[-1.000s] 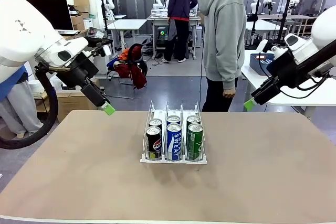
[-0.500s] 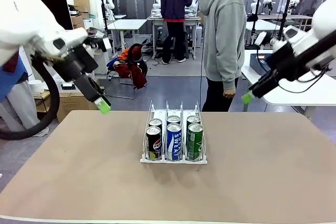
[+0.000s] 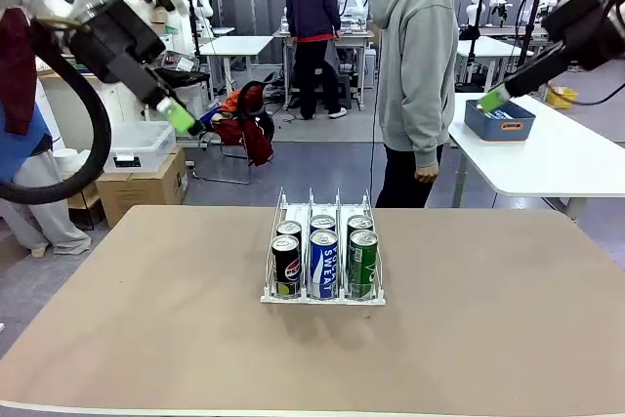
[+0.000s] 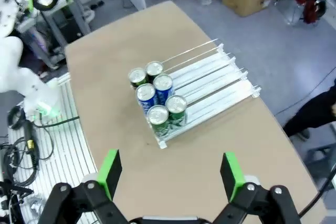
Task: Fill the beverage cans into the dispenser.
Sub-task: Pick up the Sprite handed by the human.
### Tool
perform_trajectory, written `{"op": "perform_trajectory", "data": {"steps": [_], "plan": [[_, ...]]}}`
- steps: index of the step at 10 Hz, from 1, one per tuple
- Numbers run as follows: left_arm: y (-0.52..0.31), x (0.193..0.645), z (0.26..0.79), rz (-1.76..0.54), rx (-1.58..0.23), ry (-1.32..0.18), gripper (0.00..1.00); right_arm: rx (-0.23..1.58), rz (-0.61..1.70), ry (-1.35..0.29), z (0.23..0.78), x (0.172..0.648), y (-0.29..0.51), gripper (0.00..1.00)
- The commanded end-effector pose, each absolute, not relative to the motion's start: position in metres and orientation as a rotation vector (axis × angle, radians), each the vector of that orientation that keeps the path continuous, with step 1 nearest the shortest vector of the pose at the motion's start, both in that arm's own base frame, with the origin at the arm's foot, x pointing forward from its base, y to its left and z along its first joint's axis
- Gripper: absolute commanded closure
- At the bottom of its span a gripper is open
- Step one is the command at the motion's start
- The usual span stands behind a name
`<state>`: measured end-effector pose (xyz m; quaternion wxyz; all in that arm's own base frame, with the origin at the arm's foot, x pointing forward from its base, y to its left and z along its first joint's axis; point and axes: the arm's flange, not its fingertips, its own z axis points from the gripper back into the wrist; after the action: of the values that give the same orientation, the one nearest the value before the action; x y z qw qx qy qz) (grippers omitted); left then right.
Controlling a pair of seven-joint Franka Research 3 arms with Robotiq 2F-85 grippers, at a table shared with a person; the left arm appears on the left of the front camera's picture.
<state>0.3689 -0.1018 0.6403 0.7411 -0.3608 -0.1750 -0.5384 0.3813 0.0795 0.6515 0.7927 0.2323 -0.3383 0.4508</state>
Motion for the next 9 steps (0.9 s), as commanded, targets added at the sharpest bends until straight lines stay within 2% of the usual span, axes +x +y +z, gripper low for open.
{"op": "perform_trajectory", "data": {"steps": [1, 4, 9], "plan": [[-0.095, 0.363, 0.649, -1.139, -0.733, -0.552, 0.0, 0.449, 0.924, -0.739, 0.673, 0.373, 0.082, 0.0], [-0.091, 0.356, 0.679, -1.067, -0.634, -0.661, 0.0, 0.382, 0.846, -0.774, 0.712, 0.367, 0.074, 0.0], [-0.092, 0.351, 0.705, -0.903, -0.527, -0.715, 0.0, 0.323, 0.744, -0.833, 0.745, 0.359, 0.058, 0.0]]}}
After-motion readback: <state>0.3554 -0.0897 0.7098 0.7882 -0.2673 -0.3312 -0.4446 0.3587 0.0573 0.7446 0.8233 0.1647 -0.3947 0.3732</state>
